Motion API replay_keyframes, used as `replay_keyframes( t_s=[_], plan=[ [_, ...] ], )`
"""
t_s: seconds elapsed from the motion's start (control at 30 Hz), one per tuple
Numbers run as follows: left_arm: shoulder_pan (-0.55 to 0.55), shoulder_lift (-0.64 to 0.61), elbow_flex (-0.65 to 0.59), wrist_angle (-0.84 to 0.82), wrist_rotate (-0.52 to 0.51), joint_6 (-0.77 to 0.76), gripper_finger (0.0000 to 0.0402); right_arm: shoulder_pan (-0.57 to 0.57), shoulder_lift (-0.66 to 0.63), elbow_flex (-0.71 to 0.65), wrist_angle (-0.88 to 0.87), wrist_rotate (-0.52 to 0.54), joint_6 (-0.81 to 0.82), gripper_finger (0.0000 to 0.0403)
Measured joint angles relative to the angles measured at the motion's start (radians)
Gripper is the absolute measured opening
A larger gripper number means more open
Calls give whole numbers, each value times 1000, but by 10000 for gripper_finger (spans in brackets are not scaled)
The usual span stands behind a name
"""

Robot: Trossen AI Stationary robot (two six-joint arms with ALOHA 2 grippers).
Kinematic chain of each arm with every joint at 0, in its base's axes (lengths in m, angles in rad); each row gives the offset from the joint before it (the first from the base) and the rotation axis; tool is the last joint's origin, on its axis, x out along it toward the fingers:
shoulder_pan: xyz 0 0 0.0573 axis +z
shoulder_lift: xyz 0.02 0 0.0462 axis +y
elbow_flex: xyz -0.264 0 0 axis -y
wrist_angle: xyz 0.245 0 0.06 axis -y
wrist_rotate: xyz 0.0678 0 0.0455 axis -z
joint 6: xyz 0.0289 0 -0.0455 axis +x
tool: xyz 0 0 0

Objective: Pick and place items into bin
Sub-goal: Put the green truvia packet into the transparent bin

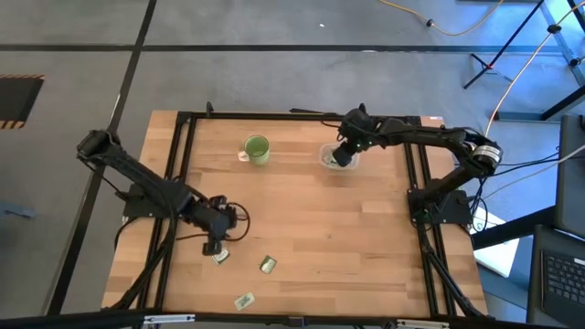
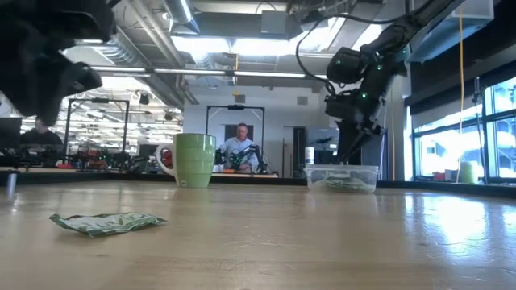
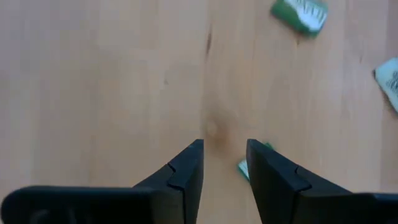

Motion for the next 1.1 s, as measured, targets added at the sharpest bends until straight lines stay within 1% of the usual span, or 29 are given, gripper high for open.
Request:
replay_keyframes(
  t_s=[0.07, 0.17, 0.27, 0.37, 0.5, 0.7, 0.87, 1.1],
  plan=[
    [-35, 32, 0, 7, -7, -17, 110, -2, -4, 0, 10, 28, 14, 110],
    [-82, 104, 0, 7, -25, -17, 101, -4, -4, 0, 17, 30, 14, 114],
    [-106, 174, 0, 10, -26, -33, 98, -4, -4, 0, 17, 30, 13, 114],
    [-113, 224, 0, 36, 0, -63, 103, -4, -4, 0, 17, 30, 12, 115],
    [-126, 261, 0, 85, 35, -69, 117, -4, -4, 0, 16, 30, 11, 115],
    [-145, 319, 0, 72, 78, -87, 124, -4, -4, 0, 16, 30, 11, 115],
    [-145, 371, 6, 71, 87, -88, 111, -4, -4, 0, 16, 29, 11, 115],
    [-144, 376, 5, 77, 101, -87, 79, -4, -4, 0, 15, 29, 11, 115]
  ],
)
